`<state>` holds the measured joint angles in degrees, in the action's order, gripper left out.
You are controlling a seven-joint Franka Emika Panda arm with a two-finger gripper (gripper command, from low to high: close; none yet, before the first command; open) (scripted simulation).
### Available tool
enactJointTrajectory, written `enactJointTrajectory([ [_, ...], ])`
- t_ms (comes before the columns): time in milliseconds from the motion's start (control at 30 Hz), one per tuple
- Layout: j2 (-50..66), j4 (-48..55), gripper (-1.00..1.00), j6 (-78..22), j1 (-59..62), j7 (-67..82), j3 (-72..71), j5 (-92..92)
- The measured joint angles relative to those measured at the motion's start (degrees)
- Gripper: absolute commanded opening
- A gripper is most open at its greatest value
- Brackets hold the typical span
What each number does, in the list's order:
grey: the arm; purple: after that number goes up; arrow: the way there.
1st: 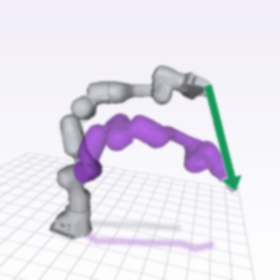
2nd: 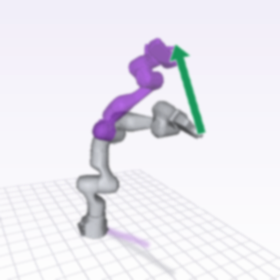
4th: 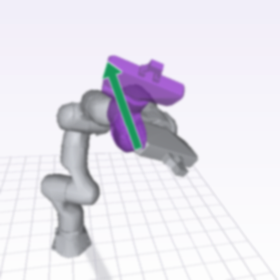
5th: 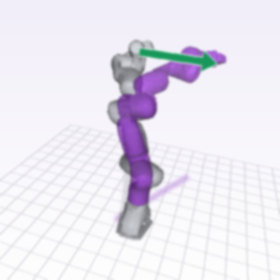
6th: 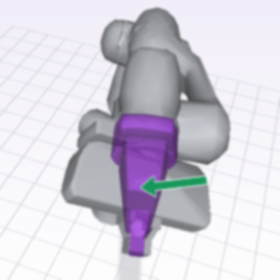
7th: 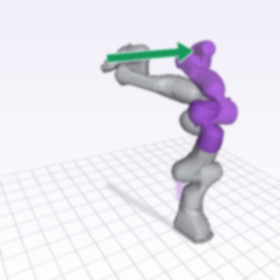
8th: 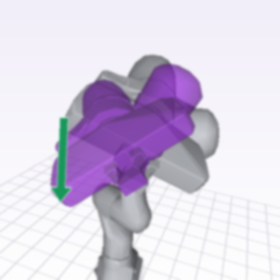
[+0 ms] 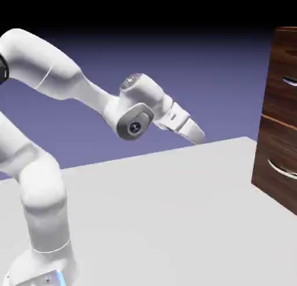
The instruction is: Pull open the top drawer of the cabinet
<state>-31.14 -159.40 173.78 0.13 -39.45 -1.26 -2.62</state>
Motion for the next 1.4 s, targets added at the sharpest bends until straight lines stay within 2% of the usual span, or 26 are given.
enactJointTrajectory([
  [1400,52.86,55.90,0.00,-7.78,28.36,104.65,-43.91,-91.34],
])
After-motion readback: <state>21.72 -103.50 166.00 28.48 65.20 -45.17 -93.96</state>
